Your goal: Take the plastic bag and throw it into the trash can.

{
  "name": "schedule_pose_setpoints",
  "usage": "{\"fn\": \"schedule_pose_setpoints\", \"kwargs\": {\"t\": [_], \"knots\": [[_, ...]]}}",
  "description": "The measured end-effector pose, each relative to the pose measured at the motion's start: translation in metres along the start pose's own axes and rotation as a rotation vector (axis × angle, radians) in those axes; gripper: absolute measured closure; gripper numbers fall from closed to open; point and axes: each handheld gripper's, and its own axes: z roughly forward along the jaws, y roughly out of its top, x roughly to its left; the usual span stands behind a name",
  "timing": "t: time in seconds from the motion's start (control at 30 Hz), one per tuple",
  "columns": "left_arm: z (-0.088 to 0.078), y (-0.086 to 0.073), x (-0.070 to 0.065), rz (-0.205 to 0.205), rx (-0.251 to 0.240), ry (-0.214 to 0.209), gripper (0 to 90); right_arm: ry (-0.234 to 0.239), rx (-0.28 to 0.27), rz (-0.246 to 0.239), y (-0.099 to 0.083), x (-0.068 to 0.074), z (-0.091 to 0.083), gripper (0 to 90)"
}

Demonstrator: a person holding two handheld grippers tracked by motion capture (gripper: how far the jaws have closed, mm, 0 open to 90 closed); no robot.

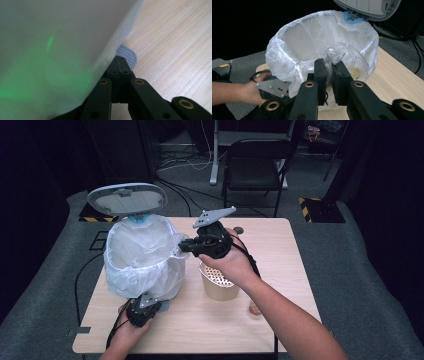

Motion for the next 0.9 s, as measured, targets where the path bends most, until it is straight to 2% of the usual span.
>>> {"fn": "schedule_pose_setpoints", "kwargs": {"t": [0.3, 0.9], "knots": [[-0.001, 0.000, 0.001, 0.006, 0.008, -0.001, 90.0, 0.015, -0.009, -0.021, 0.011, -0.003, 0.011, 82.9], [0.000, 0.000, 0.000, 0.002, 0.001, 0.005, 90.0, 0.035, -0.008, -0.063, 0.036, 0.010, 0.048, 82.4]]}}
